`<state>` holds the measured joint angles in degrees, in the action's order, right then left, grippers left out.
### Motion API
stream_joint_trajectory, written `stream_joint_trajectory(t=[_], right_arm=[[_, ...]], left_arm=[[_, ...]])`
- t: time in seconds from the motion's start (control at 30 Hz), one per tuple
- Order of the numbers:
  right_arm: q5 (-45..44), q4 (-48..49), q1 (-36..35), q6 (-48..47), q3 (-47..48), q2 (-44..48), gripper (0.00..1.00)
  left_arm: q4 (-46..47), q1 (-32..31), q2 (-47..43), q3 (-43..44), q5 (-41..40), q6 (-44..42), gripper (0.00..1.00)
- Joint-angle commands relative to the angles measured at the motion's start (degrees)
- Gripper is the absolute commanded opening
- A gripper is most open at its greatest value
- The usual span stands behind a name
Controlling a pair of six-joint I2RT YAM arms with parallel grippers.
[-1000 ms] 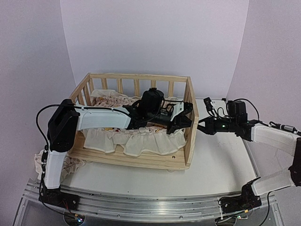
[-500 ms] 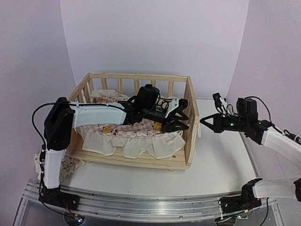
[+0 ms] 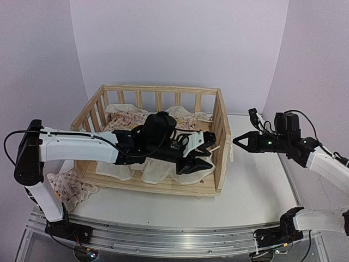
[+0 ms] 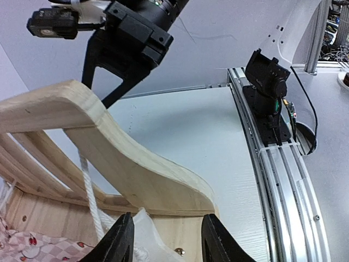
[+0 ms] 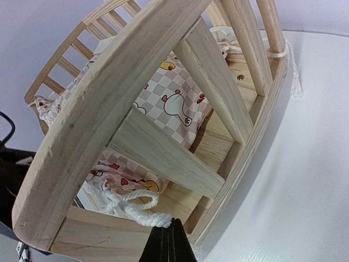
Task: Set up the pet bed
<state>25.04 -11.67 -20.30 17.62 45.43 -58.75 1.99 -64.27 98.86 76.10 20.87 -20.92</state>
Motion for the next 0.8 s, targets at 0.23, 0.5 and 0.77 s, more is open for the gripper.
stream_joint_trajectory(t=[0.23, 0.5, 0.77], right_arm=[[-2.13, -0.28, -2.04, 2.22, 3.15, -0.30, 0.00], [-2.32, -0.29, -2.14, 2.06, 3.61, -0.84, 0.00], [-2.53, -0.32, -2.20, 1.95, 3.47, -0.63, 0.00]], left_arm=[[-0.65, -0.72, 0.79, -2.94, -15.72, 7.50, 0.41], [-1.96, -2.96, -2.37, -5.98, -12.83, 8.07, 0.36], [11.09, -6.65, -7.42, -14.39, -14.16, -6.12, 0.33]])
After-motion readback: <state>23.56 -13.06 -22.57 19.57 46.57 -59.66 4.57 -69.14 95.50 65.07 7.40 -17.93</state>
